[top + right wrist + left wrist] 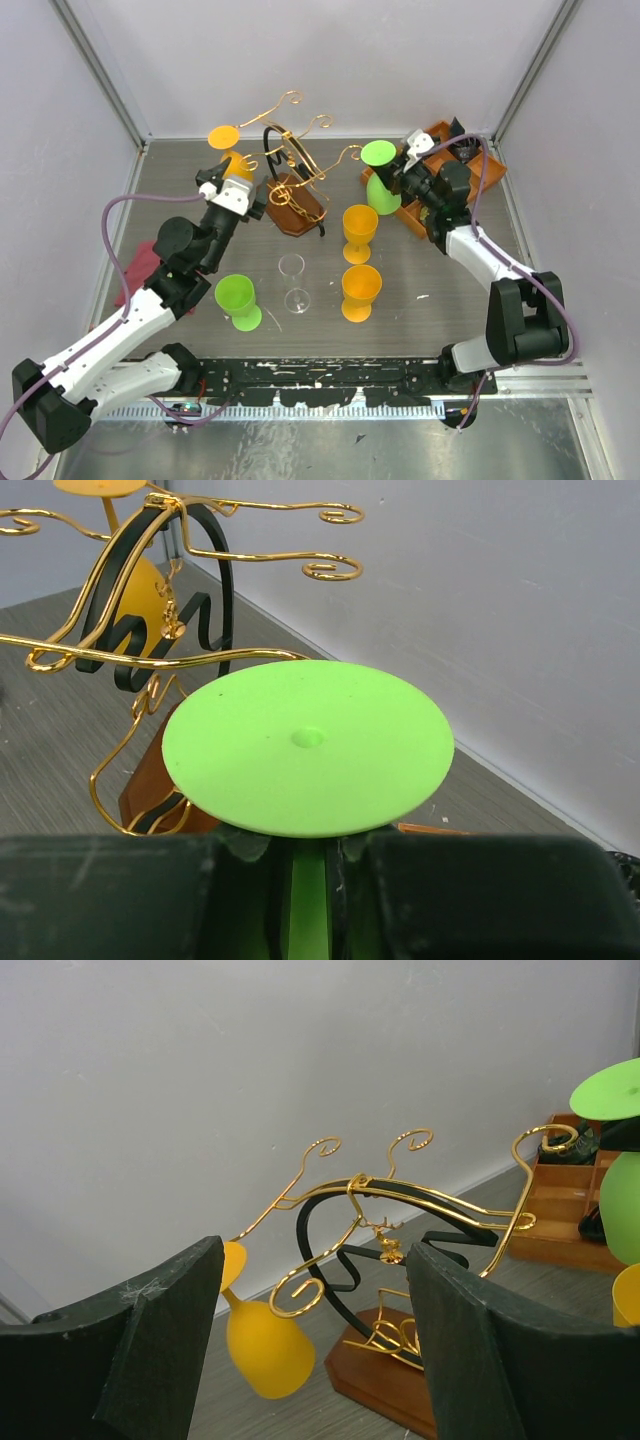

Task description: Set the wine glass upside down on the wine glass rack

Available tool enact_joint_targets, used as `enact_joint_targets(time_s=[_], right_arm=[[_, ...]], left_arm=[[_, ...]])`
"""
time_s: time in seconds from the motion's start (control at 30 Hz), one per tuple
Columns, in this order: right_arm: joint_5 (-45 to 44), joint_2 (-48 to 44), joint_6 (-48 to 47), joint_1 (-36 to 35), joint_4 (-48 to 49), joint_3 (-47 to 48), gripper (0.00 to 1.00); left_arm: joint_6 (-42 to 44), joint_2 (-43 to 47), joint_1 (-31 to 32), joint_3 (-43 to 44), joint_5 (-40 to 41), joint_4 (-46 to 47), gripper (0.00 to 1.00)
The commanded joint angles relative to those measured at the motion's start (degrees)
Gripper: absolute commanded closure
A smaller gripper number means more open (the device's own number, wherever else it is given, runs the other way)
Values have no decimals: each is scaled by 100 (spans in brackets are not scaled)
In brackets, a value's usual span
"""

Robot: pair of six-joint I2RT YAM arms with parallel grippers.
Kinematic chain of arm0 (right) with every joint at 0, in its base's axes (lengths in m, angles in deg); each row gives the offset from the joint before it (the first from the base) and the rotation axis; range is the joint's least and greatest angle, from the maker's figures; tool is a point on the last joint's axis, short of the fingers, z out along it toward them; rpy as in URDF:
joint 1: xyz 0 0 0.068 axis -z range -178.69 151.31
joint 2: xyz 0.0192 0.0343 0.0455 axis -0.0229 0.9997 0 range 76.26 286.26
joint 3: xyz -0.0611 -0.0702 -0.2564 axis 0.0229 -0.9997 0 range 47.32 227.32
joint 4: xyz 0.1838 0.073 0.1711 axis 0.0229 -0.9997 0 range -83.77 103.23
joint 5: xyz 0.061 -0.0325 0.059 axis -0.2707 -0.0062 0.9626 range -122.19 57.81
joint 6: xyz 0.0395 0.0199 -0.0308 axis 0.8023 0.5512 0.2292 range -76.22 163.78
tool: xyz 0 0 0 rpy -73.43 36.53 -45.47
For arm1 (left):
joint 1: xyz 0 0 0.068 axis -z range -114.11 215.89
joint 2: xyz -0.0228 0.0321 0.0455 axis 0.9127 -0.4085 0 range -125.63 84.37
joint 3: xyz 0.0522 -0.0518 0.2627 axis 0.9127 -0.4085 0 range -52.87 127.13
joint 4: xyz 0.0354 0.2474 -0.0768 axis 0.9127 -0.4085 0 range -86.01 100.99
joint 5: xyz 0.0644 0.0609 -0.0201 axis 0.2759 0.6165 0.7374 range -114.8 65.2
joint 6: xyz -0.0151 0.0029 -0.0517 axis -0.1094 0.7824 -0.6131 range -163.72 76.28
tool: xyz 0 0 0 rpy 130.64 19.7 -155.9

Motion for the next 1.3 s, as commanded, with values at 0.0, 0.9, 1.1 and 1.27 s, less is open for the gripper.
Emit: enact_joint_targets(time_s=[0.0,0.9,1.1,1.27], right_arm=[[110,180,265,-111,736,335,99],[-207,1059,339,-636,1676,310,98],[-339,1250,407,-649,1846,420,97],[-491,1467,516,-646,2034,524,95]], left_arm=[[33,-45,7,192,74,197,19],[150,-137,8,255,240,120,18],[180,-253,7,285,246,164,18],[207,-286,2,304,250,164,18]])
